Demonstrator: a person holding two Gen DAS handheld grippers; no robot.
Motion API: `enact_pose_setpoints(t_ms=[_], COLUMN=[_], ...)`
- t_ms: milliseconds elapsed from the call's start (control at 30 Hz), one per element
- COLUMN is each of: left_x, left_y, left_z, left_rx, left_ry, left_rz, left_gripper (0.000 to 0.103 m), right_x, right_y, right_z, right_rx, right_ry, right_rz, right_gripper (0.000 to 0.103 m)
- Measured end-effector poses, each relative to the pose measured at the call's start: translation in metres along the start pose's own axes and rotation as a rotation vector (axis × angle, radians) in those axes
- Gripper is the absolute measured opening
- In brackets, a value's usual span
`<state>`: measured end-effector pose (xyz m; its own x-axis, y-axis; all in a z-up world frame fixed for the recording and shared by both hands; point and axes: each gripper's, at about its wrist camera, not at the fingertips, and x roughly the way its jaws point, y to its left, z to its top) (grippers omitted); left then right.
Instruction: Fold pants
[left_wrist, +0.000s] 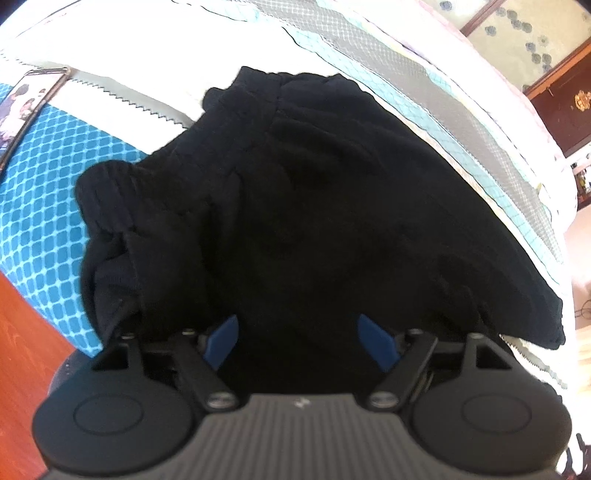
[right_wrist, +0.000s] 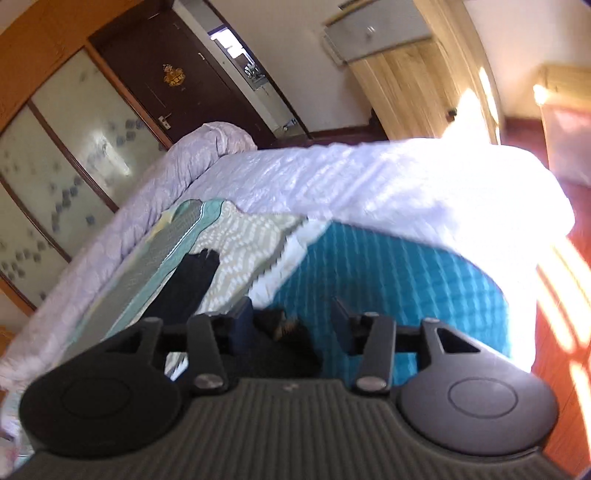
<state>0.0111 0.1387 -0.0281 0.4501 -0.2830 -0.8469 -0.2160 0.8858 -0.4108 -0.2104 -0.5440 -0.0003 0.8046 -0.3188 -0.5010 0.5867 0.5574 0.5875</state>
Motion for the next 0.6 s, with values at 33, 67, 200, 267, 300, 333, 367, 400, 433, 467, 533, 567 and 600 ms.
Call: enact_pose_setpoints(t_ms=[33,67,200,267,300,333,367,400,433,467,533,567,600], left_x=[0.001,0.002,0.003,0.001,-0.001,-0.002,-0.003,-0.002,-0.002,-0.001,0.002,0.003,0.007], left_y=[-0.003,-0.005,-0.017,-0.022,-0.024,-0.026,-0.027,-0.027,-0.026,-0.026,-0.024,-0.024,-0.024], left_z=[0.0,0.0,0.0,0.0,-0.001,-0.001,-0.001,-0.001,-0.002,-0.002,-0.002,-0.004,-0.003], left_rx=[0.007,0.014,0.052,0.068,0.076,0.084,0.09,0.093,0.091,0.088,0.088,0.091,0.095], left_ry=[0.003,0.004,0.005,-0.004,-0.012,-0.02,-0.026,-0.027,-0.025,-0.021,-0.014,-0.009,0.001], left_rz=[-0.004,-0.007,-0.021,-0.028,-0.028,-0.026,-0.023,-0.021,-0.019,-0.019,-0.013,-0.004,0.008], left_gripper=[0.074,0.074,0.074,0.074,0.074,0.074,0.074,0.074,0.074,0.074,0.074,0.074,0.074], right_x=[-0.005,-0.007,0.017,0.027,0.033,0.038,0.041,0.038,0.03,0.022,0.014,0.018,0.023], right_y=[-0.004,-0.006,0.013,0.021,0.025,0.029,0.034,0.039,0.043,0.043,0.028,0.021,0.017], right_z=[-0.008,-0.016,-0.04,-0.043,-0.044,-0.044,-0.044,-0.044,-0.043,-0.041,-0.037,-0.039,-0.042], right_rx=[0.023,0.034,-0.008,-0.017,-0.019,-0.026,-0.043,-0.076,-0.114,-0.125,-0.081,-0.074,-0.083], right_ry=[0.014,0.029,0.081,0.081,0.091,0.111,0.124,0.099,0.058,0.022,0.007,0.036,0.063], right_rz=[0.012,0.013,-0.016,-0.007,-0.014,-0.036,-0.062,-0.096,-0.139,-0.17,-0.205,-0.226,-0.239], right_gripper=[0.052,0.052,0.052,0.05,0.028,0.008,0.006,0.005,0.005,0.005,0.006,0.007,0.007])
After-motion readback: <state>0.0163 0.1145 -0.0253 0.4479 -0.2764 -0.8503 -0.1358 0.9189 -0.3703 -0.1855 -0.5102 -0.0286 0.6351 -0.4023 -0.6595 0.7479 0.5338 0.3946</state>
